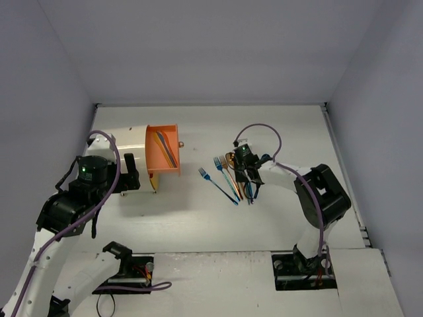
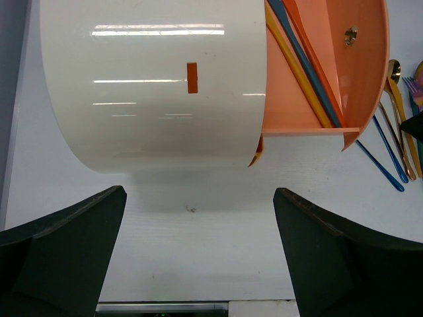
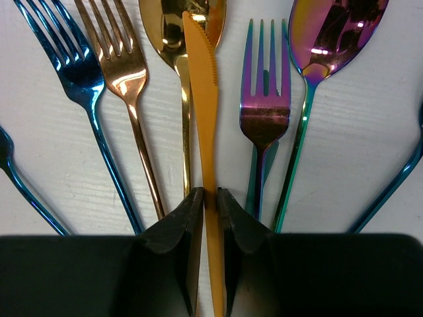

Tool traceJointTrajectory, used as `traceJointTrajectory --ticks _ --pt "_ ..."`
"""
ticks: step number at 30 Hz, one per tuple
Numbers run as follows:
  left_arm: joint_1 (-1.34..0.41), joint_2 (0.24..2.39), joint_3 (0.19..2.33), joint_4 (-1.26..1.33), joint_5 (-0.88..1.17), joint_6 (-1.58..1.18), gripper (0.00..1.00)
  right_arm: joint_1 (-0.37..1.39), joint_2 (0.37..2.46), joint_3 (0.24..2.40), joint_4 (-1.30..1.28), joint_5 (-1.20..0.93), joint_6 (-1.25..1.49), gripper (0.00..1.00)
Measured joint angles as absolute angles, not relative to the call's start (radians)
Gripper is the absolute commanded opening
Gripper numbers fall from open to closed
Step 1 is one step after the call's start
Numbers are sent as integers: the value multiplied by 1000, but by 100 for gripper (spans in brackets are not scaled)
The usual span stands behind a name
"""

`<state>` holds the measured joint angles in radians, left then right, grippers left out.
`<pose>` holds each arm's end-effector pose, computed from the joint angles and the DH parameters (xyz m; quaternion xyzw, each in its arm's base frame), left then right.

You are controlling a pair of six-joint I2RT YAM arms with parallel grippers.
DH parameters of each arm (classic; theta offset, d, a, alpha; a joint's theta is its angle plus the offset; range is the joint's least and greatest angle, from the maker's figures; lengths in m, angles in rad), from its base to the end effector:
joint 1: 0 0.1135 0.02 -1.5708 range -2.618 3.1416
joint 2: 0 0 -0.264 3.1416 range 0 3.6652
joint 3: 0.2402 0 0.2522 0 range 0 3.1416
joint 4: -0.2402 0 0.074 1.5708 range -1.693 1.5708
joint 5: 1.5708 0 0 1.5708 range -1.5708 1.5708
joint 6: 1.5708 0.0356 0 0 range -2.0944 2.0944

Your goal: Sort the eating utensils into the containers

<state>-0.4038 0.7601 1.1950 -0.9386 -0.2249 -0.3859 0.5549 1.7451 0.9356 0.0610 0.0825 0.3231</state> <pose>0.1142 -0.0401 0.4005 -0.0494 0.8560 -0.1052 0.5037 0.3062 0.1863 0.1630 -0.0895 0.9116 0.1355 0.3775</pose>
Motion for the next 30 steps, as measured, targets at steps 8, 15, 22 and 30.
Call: traceJointTrajectory --ticks 8,15,22,30 --pt "-404 760 1195 -939 -226 -378 93 555 1736 937 50 90 309 0" --pt "-404 764 1195 -939 -232 -374 93 565 1568 1059 -48 83 263 0" --pt "-404 777 1195 -938 -233 -374 93 680 1476 1396 -50 34 170 0" --pt "-404 778 1195 -937 -233 -375 93 857 1701 1813 -9 -52 103 0"
